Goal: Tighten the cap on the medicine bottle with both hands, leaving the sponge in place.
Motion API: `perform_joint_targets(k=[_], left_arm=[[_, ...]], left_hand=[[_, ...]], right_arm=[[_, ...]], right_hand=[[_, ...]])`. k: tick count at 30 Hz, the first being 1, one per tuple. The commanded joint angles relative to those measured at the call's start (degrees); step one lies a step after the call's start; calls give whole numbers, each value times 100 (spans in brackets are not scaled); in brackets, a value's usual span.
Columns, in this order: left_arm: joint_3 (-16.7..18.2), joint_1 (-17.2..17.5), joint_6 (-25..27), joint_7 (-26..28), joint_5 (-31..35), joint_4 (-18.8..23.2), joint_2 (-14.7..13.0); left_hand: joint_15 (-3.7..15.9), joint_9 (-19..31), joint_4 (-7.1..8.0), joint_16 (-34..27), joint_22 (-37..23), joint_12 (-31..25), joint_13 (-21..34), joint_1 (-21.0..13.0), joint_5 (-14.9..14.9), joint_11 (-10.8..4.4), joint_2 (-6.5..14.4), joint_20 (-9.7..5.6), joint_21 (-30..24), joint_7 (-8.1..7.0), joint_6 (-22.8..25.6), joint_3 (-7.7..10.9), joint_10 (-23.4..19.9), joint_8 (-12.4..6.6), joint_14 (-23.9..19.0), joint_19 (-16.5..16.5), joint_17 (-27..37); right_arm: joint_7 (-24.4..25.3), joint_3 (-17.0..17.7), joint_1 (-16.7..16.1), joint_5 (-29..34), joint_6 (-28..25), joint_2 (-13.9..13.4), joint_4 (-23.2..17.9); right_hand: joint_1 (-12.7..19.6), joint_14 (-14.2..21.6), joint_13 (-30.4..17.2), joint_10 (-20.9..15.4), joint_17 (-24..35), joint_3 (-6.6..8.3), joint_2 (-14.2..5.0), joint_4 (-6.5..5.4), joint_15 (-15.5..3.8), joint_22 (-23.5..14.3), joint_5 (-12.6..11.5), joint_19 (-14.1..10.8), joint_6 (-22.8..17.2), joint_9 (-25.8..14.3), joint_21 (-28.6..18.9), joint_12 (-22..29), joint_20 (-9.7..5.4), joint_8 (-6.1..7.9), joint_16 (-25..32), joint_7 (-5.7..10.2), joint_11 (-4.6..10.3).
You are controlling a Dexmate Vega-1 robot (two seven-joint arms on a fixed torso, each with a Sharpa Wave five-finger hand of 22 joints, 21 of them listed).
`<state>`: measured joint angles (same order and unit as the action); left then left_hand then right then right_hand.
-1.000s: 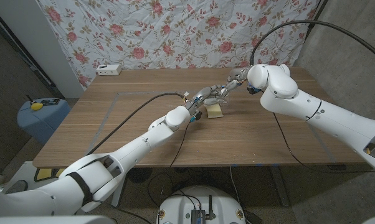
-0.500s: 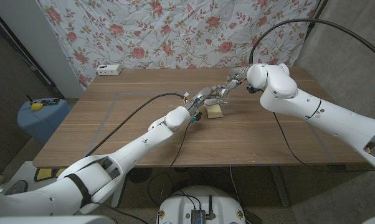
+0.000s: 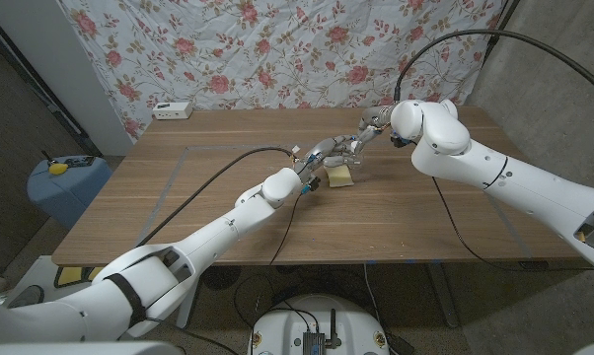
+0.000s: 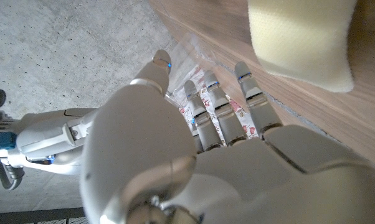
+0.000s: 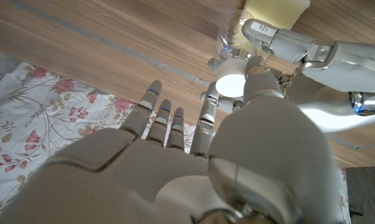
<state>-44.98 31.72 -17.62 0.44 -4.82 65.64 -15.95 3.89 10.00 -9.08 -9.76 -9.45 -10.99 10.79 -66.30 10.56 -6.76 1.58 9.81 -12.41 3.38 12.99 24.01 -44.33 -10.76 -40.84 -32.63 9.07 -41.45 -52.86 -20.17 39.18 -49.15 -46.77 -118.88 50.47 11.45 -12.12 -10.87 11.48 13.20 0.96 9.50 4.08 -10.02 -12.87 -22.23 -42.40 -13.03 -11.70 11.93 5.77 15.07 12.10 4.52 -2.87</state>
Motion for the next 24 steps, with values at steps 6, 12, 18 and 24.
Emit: perform_joint_targets(k=[6,12,18,24], left_arm=[[0,-14,-15,0,-13,-36,7],[0,-16,-32,-5,-20,-55,13],[2,-19,-33,-20,-33,-63,14],[5,-14,-33,-15,-36,-64,13]], left_hand=[[239,15,7,-20,-26,-37,26,-35,36,8,27,-34,42,17,16,48,-64,10,-3,-16,15],[238,15,7,-18,-26,-35,26,-36,37,2,25,-44,55,19,19,53,-58,8,-1,-14,15],[230,15,8,-18,-26,-34,26,-37,37,3,26,-55,69,19,18,57,-55,8,-3,-6,16],[234,15,7,-20,-26,-33,26,-36,37,17,21,-66,81,13,20,60,-54,8,-12,4,15]], right_arm=[[237,45,-63,-94,31,43,113],[287,37,-70,-95,-2,52,118],[350,2,-73,-44,-65,67,130],[375,-59,-60,25,-114,91,159]], right_hand=[[66,142,-8,-186,22,84,-8,-22,-71,-9,50,-144,-311,14,-39,73,-54,131,52,34,40],[87,205,-5,-278,31,127,-49,-38,-132,-11,65,-190,-463,21,-47,92,-86,179,73,44,38],[8,296,1,-391,44,138,-81,-103,-182,-13,101,-270,-701,35,-62,107,-109,251,101,89,61],[-135,359,7,-499,56,112,-101,-178,-227,-15,136,-331,-892,51,-70,122,-130,302,121,91,59]])
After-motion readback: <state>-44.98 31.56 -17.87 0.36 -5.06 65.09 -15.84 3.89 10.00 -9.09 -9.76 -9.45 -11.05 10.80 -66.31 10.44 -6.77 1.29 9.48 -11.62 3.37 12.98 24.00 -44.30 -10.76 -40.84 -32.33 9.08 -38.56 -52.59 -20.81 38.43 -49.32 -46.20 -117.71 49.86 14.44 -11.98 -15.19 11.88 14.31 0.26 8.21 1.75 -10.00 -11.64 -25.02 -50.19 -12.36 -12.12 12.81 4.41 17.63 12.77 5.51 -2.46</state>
